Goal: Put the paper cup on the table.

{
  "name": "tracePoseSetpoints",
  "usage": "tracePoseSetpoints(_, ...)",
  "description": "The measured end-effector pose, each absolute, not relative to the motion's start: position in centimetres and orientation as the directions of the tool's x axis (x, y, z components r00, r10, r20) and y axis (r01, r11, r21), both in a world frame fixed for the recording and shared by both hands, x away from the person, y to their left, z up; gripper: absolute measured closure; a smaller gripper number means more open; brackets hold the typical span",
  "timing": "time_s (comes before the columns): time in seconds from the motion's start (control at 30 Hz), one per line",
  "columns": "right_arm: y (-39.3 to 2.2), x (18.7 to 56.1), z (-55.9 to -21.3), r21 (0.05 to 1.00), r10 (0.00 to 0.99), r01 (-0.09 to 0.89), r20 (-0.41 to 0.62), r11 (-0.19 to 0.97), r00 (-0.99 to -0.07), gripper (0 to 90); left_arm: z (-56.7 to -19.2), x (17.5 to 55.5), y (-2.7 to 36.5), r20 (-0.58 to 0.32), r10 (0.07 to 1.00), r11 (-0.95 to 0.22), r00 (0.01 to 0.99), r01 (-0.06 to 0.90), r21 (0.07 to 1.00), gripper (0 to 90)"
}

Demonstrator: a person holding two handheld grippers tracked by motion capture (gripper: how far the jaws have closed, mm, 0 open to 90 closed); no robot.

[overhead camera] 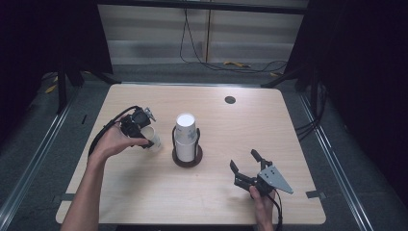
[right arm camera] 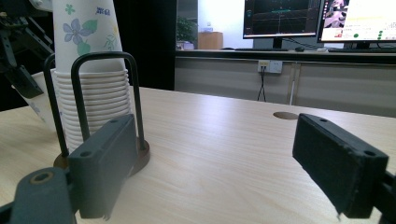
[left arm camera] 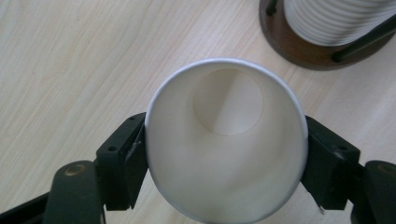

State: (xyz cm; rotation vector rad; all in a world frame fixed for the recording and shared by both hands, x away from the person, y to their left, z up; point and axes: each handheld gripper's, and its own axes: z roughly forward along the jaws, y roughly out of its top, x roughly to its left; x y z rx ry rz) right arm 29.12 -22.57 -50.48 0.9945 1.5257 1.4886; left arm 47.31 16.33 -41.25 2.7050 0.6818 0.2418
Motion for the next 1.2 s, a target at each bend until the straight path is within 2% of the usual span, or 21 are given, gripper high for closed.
tracePoseSetpoints(0.77, -22.6, 29.1, -50.5, 1.0, 0.914, 0.019, -0.005, 0.014, -0.405, 14.0, -42.4, 48.2, 15.6, 0.049, 0.517, -0.794, 0.855, 0.457, 0.402, 21.6)
tracePoseSetpoints(1.2, -22.6, 29.1, -50.5, 1.0, 0.913, 0.019, -0.006, 0.015, -0.407, 14.1, -42.3, 47.8, 15.7, 0.03, 0.54, -0.741, 0.841, 0.458, 0.49, 17.8)
